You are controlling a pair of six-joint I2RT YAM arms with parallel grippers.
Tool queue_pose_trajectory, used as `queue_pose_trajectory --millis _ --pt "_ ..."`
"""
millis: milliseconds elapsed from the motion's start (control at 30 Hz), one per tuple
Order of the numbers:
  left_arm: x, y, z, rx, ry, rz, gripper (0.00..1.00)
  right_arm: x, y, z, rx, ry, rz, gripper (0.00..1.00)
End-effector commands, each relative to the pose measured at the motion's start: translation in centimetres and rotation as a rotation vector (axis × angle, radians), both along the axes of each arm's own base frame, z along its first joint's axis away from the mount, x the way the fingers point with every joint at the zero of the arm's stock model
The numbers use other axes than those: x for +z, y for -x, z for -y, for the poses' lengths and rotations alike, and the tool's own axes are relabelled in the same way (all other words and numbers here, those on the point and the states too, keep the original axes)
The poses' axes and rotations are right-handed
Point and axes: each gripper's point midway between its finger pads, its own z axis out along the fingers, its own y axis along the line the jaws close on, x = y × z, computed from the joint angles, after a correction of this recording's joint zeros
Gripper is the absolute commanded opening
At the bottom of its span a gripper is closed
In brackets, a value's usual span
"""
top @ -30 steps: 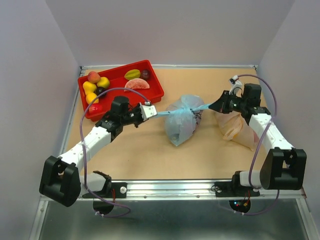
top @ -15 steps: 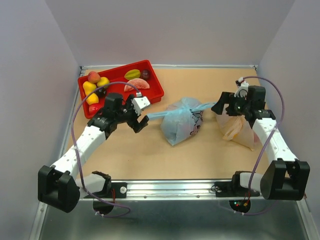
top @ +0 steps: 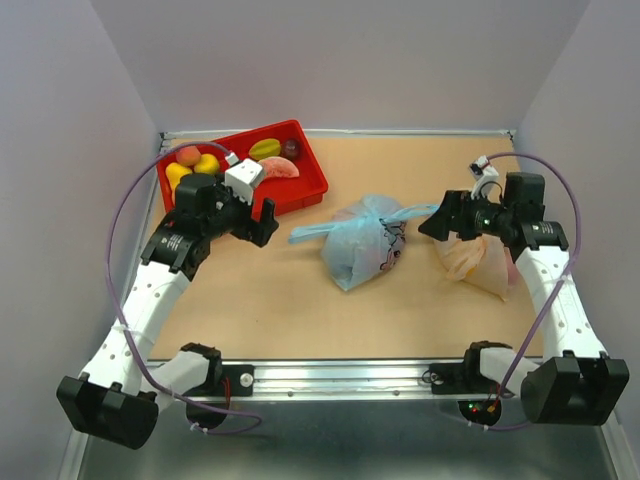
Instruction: Place the fake fruits into the plastic bag and tie a complex knot
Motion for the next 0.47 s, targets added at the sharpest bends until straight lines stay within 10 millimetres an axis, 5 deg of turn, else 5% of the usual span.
queue_pose_trajectory --millis 0,433 --pt "-3.0 1.5 -1.5 0.081 -0.016 -0.095 0.99 -1.5 3.1 -1.7 0.1 -0.077 -0.105 1.0" --pt "-4.6 0.8 -2.6 0.167 -0.033 -0.123 0.99 -2.9 2.9 -1.4 0.078 -0.067 -0.134 1.0"
